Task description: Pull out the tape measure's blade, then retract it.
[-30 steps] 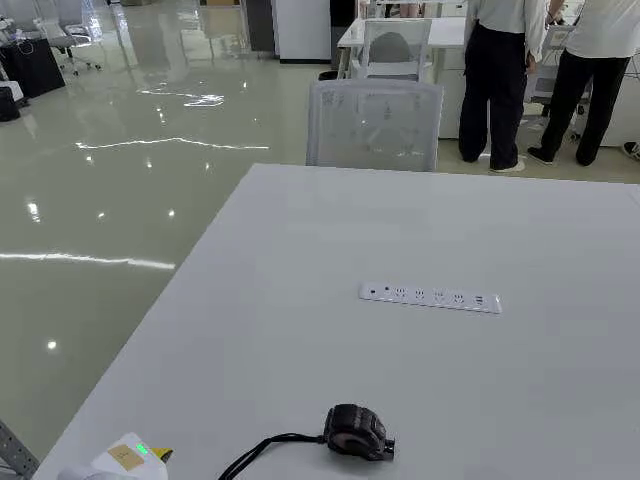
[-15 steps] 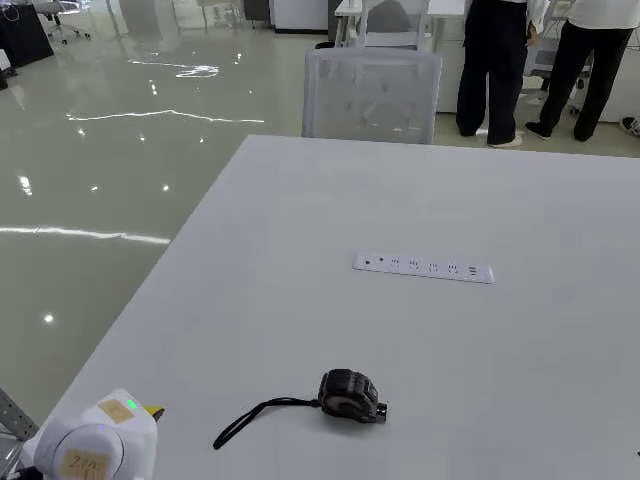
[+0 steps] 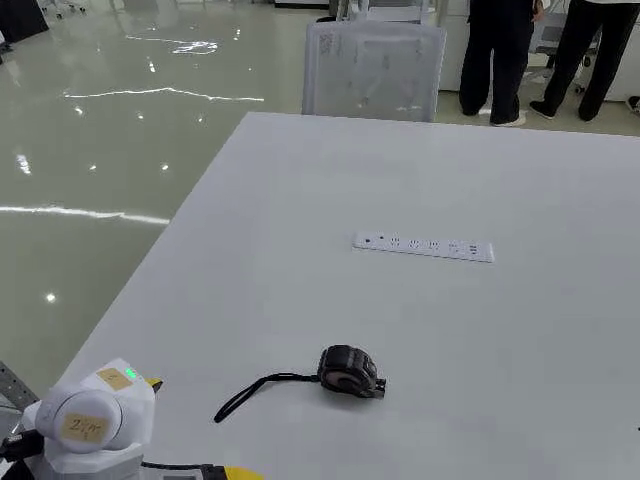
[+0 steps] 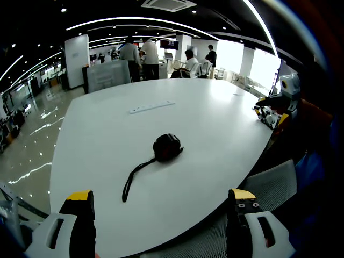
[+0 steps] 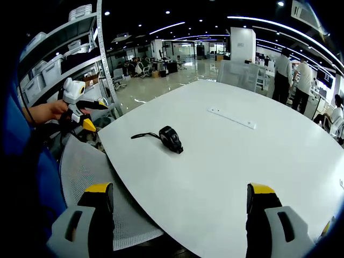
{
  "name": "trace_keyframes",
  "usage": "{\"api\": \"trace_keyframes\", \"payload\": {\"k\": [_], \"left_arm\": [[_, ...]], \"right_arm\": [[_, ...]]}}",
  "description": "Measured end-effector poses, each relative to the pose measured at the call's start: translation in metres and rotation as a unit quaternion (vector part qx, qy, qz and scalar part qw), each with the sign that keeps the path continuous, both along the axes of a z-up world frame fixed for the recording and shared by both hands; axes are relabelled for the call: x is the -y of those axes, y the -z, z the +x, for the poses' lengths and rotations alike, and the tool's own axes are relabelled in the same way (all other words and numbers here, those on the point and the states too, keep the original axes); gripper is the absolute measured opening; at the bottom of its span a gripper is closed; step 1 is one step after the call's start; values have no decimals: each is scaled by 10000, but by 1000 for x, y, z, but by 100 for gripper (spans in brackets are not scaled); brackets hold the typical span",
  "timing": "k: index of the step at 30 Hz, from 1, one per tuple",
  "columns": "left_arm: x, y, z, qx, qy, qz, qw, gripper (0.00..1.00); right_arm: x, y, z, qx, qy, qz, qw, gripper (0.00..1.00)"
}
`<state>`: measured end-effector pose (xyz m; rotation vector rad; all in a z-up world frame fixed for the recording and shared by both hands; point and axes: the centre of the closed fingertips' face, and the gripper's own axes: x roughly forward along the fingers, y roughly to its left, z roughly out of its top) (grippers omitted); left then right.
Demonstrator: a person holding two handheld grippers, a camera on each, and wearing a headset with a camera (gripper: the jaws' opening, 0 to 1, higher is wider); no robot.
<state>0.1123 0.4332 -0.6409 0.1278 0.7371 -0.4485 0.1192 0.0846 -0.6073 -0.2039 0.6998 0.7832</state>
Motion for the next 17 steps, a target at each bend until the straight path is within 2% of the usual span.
{"api": "trace_keyframes", "payload": {"k": [17], "left_arm": [[1, -2, 4, -9, 122, 41, 9999, 100]], "right_arm": [[2, 3, -2, -59, -10, 35, 10000, 100]]}}
